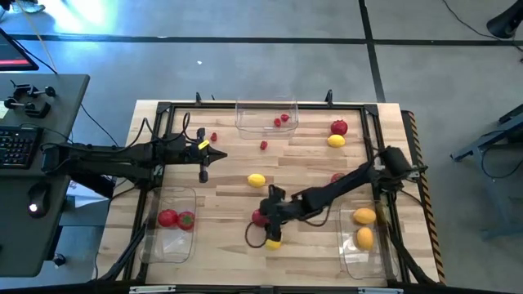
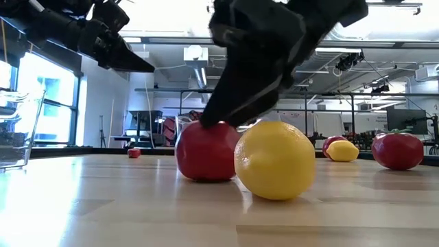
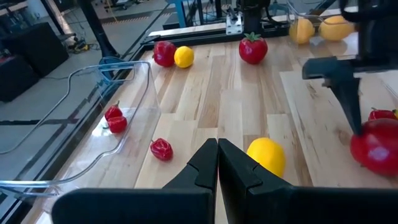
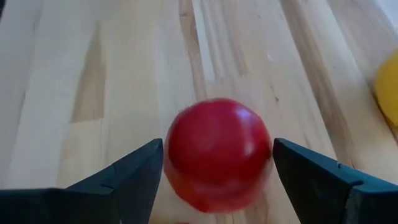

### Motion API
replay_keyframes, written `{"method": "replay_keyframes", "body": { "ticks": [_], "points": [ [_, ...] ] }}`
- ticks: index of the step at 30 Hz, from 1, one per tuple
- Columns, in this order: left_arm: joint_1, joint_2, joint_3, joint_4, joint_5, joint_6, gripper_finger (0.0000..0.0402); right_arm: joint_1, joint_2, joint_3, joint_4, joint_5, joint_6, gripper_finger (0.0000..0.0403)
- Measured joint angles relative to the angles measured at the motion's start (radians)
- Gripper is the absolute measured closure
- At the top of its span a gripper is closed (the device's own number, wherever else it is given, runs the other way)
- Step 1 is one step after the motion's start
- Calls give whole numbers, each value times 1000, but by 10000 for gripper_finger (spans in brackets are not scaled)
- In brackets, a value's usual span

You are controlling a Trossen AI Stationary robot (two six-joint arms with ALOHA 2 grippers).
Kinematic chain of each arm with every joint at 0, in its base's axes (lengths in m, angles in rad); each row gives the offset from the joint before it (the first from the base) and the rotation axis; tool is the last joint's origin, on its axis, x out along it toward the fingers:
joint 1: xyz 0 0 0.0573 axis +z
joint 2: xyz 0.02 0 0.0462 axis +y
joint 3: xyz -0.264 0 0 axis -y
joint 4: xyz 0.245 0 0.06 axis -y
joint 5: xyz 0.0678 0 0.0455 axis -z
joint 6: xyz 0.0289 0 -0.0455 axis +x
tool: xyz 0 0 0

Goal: Sort produce into baskets
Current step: Put the red tomato into the bottom left transparent bin

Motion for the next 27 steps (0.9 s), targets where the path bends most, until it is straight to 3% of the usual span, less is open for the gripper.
{"method": "replay_keyframes", "body": {
  "ticks": [6, 17, 27],
  "points": [
    [0, 0, 0, -8, 0, 0, 401, -1, 65, 108, -102, -23, -62, 107],
    [0, 0, 0, -7, 0, -1, 402, -17, 68, 113, -159, -63, -80, 110],
    [0, 0, 0, -4, 0, -2, 402, -52, 70, 131, -181, -70, -113, 177]
  ]
}}
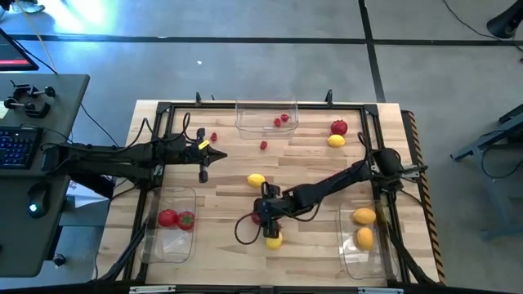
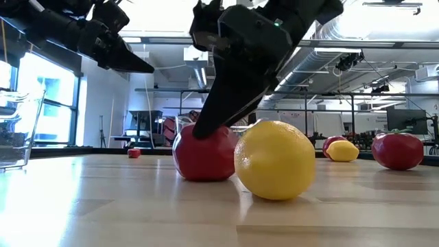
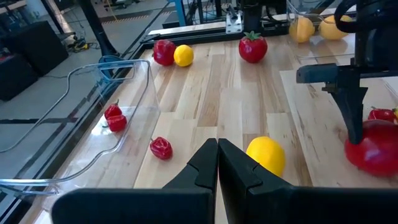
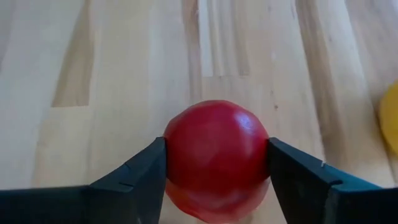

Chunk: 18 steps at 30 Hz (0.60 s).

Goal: Sort produce into baskets
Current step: Put the red tomato into the bottom left transparent bin

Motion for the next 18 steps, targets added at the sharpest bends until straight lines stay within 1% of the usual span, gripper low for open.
{"method": "replay_keyframes", "body": {
  "ticks": [5, 8, 10, 14, 18],
  "points": [
    [0, 0, 0, 0, 0, 1, 401, -11, -1, 85, -127, 10, -13, 184],
    [-2, 0, 0, -1, 0, 2, 402, -8, -25, 133, -202, 67, -42, 186],
    [-10, 0, 0, -3, 0, 13, 402, -1, -48, 138, -245, 97, -53, 188],
    [-52, 0, 0, 1, 0, 66, 402, -4, -92, 80, -202, 146, -50, 200],
    [-116, 0, 0, 11, -1, 143, 402, -30, -134, -30, -14, 154, -68, 207]
  ]
}}
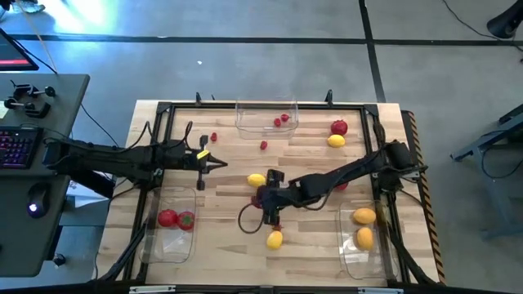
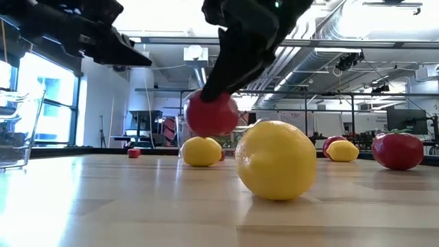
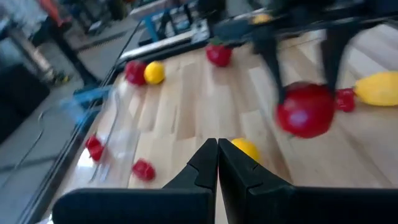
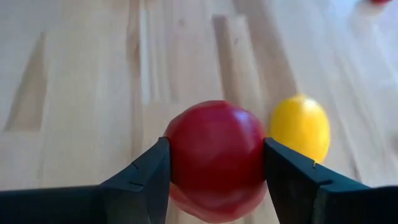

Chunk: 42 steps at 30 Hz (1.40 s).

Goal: Sort produce into baskets
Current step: Put the red tomato into the bottom left transparent bin

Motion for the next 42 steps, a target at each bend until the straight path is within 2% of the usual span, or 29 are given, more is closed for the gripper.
{"method": "replay_keyframes", "body": {
  "ticks": [8, 13, 16, 21, 28, 34, 38, 42],
  "points": [
    [-154, 0, 0, 46, -95, 119, 401, -61, -144, -310, 506, -29, -12, 210],
    [-233, -1, 0, 93, -150, 145, 396, -111, -184, -481, 947, -155, 23, 210],
    [-287, -2, 0, 110, -207, 200, 389, -130, -172, -520, 1047, -172, 54, 210],
    [-374, -5, 0, 137, -370, 231, 378, -135, -116, -486, 1075, -167, 49, 210],
    [-465, -1, 15, 127, -419, 231, 345, -139, -84, -407, 1075, -329, 61, 210],
    [-543, 0, 15, 95, -450, 247, 273, -157, -90, -363, 1069, -424, 104, 210],
    [-563, 5, 16, 131, -471, 252, 214, -161, -91, -342, 1021, -438, 123, 210],
    [-559, 57, 60, 89, -482, 229, 165, -164, -91, -318, 967, -447, 131, 210]
  ]
}}
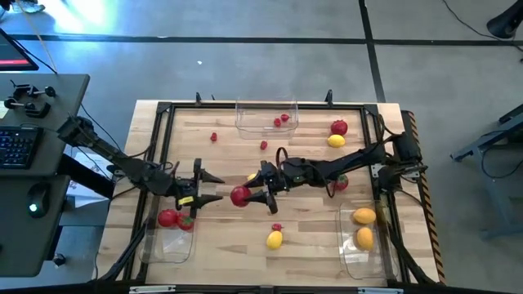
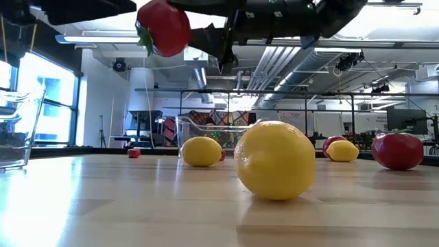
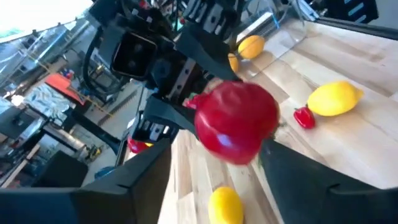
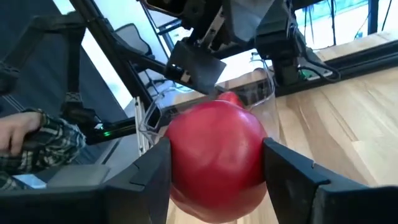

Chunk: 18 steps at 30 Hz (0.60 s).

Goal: Sort produce into baskets
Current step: Put the red tomato into the bottom left transparent bin

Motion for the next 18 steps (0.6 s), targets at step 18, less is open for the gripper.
{"method": "replay_keyframes", "body": {
  "ticks": [18],
  "points": [
    [8, 388, 328, -243, -3, 50, 139, -2, 0, 25, -77, -48, -11, 210]
  ]
}}
